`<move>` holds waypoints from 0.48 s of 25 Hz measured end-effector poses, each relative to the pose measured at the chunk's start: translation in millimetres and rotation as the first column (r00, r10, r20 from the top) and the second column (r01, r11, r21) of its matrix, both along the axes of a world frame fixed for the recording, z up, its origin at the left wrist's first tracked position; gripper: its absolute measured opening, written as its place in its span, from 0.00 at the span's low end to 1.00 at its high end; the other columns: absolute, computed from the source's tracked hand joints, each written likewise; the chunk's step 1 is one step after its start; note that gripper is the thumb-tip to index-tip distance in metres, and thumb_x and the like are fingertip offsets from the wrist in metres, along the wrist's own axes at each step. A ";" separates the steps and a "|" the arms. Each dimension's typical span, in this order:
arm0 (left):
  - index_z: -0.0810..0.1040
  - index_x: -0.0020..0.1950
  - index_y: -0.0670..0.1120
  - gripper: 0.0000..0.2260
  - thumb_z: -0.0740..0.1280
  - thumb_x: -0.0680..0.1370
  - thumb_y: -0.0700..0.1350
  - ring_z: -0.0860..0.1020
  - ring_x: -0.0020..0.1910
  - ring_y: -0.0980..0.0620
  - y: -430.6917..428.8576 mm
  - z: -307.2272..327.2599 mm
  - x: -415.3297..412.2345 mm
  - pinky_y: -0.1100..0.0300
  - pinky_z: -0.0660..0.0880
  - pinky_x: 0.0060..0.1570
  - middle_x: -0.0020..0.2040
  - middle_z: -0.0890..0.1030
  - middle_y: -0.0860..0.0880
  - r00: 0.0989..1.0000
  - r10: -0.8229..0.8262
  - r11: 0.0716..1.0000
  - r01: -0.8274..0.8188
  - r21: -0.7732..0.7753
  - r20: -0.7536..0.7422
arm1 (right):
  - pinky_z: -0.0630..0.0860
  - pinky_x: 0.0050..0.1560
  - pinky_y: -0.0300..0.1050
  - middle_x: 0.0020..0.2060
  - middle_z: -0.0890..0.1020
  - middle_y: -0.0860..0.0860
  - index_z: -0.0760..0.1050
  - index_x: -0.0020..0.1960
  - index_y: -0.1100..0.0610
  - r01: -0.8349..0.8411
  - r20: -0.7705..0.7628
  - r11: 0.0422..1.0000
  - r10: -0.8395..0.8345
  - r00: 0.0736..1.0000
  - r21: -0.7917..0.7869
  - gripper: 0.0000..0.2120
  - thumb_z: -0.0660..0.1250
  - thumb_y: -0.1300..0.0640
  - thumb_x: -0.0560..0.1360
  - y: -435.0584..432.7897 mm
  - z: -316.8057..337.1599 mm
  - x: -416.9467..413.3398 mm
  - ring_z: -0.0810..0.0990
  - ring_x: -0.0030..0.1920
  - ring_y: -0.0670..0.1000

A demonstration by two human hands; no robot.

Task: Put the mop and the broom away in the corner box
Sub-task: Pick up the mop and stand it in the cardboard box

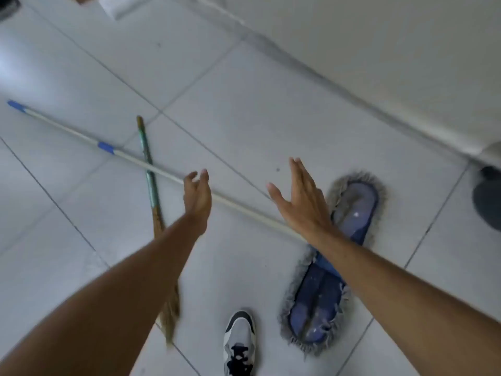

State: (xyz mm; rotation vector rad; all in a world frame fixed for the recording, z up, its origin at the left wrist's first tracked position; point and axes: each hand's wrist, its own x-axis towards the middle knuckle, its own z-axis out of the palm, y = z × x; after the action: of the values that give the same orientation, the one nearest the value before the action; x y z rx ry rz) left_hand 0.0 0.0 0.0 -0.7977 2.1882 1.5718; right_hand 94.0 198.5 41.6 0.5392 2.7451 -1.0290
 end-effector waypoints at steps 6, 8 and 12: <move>0.59 0.75 0.46 0.31 0.59 0.78 0.62 0.69 0.71 0.40 -1.5 -215.8 -21.6 0.41 0.69 0.70 0.74 0.67 0.45 0.937 0.150 0.981 -0.182 0.073 0.316 | 0.61 0.75 0.59 0.82 0.52 0.55 0.45 0.82 0.53 -0.198 0.209 0.978 0.179 0.961 0.074 0.39 0.55 0.37 0.79 -28.5 -228.3 -30.2 0.55 0.80 0.56; 0.63 0.73 0.45 0.26 0.58 0.81 0.59 0.75 0.66 0.43 4.0 -258.2 -26.3 0.43 0.74 0.64 0.70 0.71 0.45 0.914 0.211 0.938 -0.289 0.193 0.348 | 0.59 0.75 0.59 0.80 0.58 0.58 0.46 0.81 0.54 -0.258 0.314 0.964 0.226 0.922 0.063 0.37 0.56 0.38 0.80 -35.0 -282.6 -30.1 0.59 0.79 0.59; 0.71 0.52 0.43 0.13 0.52 0.85 0.49 0.80 0.45 0.46 16.0 -285.0 -47.5 0.44 0.76 0.57 0.48 0.78 0.43 0.917 0.263 0.847 -0.368 0.382 0.300 | 0.62 0.67 0.57 0.69 0.73 0.59 0.64 0.73 0.55 -0.207 0.349 0.974 0.163 0.923 0.093 0.24 0.55 0.45 0.82 -52.3 -335.3 -30.9 0.70 0.69 0.61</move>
State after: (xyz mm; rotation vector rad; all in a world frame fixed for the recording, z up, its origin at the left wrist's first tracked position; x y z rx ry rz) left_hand -47.5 16.0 -285.0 -1.1708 1.5070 1.9094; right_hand 63.1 146.1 -293.7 0.4173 2.5042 -0.6489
